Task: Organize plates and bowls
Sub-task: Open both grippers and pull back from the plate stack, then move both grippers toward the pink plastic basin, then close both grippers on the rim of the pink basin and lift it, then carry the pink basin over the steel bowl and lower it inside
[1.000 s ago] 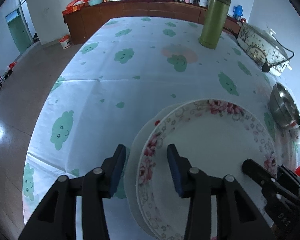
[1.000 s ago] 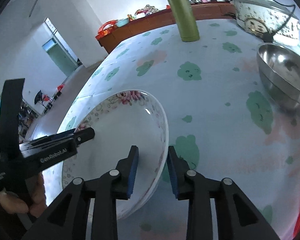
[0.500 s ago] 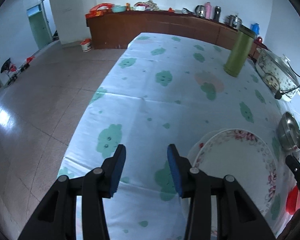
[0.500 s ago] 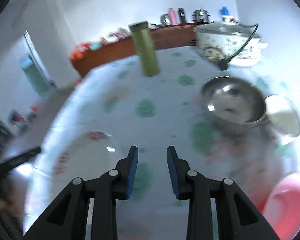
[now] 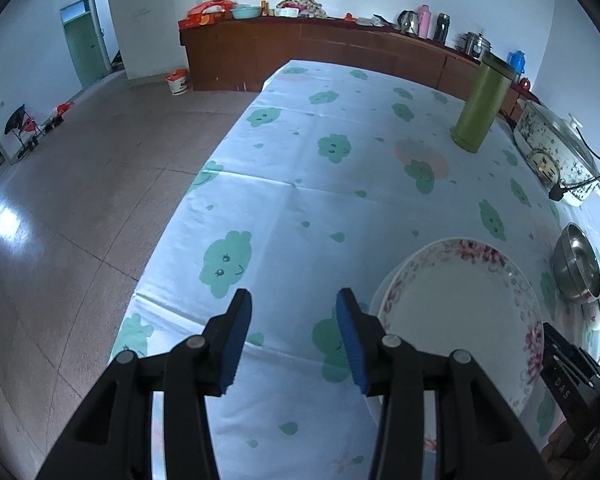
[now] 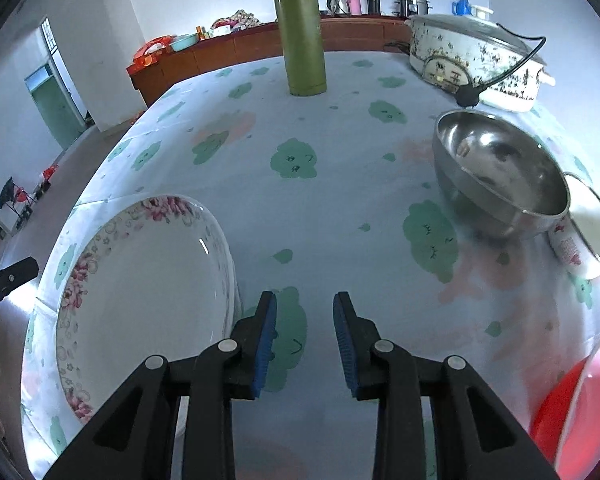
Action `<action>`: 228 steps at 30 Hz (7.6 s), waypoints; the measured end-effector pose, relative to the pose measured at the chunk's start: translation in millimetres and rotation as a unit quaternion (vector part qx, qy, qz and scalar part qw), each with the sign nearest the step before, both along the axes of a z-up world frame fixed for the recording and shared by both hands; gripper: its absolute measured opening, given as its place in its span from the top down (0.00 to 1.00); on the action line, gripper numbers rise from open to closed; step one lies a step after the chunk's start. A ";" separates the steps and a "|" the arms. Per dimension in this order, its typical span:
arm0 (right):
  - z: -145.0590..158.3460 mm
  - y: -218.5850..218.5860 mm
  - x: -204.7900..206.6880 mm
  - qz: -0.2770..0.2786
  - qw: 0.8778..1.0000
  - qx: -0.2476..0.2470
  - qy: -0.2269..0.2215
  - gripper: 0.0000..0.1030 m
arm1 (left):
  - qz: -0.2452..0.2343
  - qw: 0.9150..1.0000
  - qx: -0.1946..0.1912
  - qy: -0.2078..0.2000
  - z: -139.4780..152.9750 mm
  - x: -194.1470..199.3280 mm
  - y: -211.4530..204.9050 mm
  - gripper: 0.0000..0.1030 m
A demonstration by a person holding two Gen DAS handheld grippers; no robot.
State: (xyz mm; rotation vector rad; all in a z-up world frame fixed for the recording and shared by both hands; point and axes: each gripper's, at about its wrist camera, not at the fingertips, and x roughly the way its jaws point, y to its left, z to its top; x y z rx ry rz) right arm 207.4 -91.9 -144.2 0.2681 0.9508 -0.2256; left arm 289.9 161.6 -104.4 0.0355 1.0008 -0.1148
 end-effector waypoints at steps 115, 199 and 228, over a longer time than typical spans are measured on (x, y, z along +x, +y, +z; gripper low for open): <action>73.2 -231.1 -199.3 0.006 0.998 0.009 -0.063 0.68 | -0.155 0.987 0.022 0.029 1.0 -173.7 -288.2 0.41; 45.5 -270.4 -157.1 0.101 0.984 0.148 -0.007 0.68 | -0.234 0.972 0.006 0.039 8.4 -130.3 -336.6 0.41; 44.5 -236.0 -151.5 0.154 0.976 0.151 0.008 0.92 | -0.261 0.962 -0.034 0.074 7.3 -147.9 -333.4 0.88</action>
